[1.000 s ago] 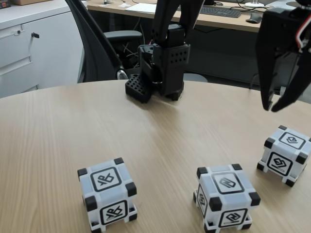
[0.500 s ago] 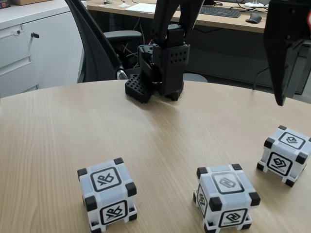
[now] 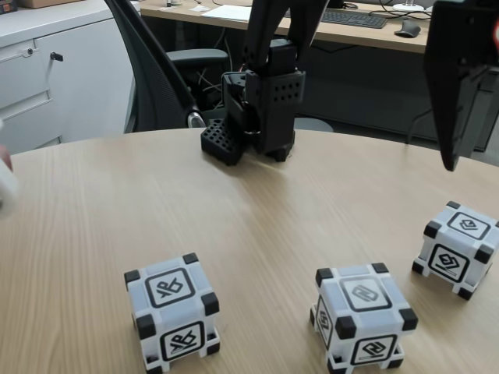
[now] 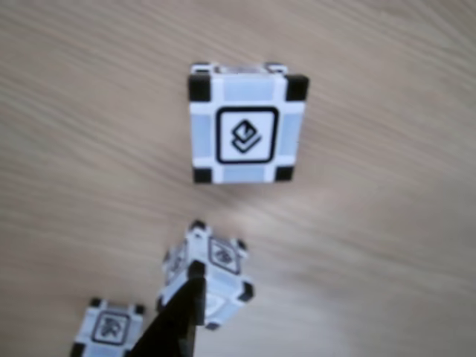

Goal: Stack cubes from left to right.

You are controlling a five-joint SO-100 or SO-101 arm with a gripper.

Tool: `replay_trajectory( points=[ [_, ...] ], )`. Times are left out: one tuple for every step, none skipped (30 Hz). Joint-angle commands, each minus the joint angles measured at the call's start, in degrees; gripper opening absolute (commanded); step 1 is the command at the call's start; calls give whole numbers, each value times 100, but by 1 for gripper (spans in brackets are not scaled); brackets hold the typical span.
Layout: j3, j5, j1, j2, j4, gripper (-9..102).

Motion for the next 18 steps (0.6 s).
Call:
replay_trajectory(
  points=[
    [44, 176, 9, 26, 70, 44],
    [105, 202, 9, 26, 70, 44],
    [158, 237, 9, 26, 70, 44],
    [202, 272, 9, 26, 70, 45],
    [229, 290, 9, 26, 70, 44],
    [237, 334, 0, 26, 70, 44],
    [237, 378, 0, 26, 70, 44],
    [246, 396, 0, 26, 70, 44],
    [246, 404, 0, 26, 70, 45],
    [246, 396, 0, 26, 70, 45],
    [246, 396, 0, 9, 70, 45],
    [246, 413, 0, -44, 70, 45],
    [246, 422, 0, -132, 70, 45],
    [246, 422, 0, -220, 70, 45],
    [237, 439, 0, -299, 70, 45],
    [237, 466, 0, -369, 70, 45],
    [237, 475, 0, -404, 70, 45],
    [237, 475, 0, -431, 70, 45]
  ],
)
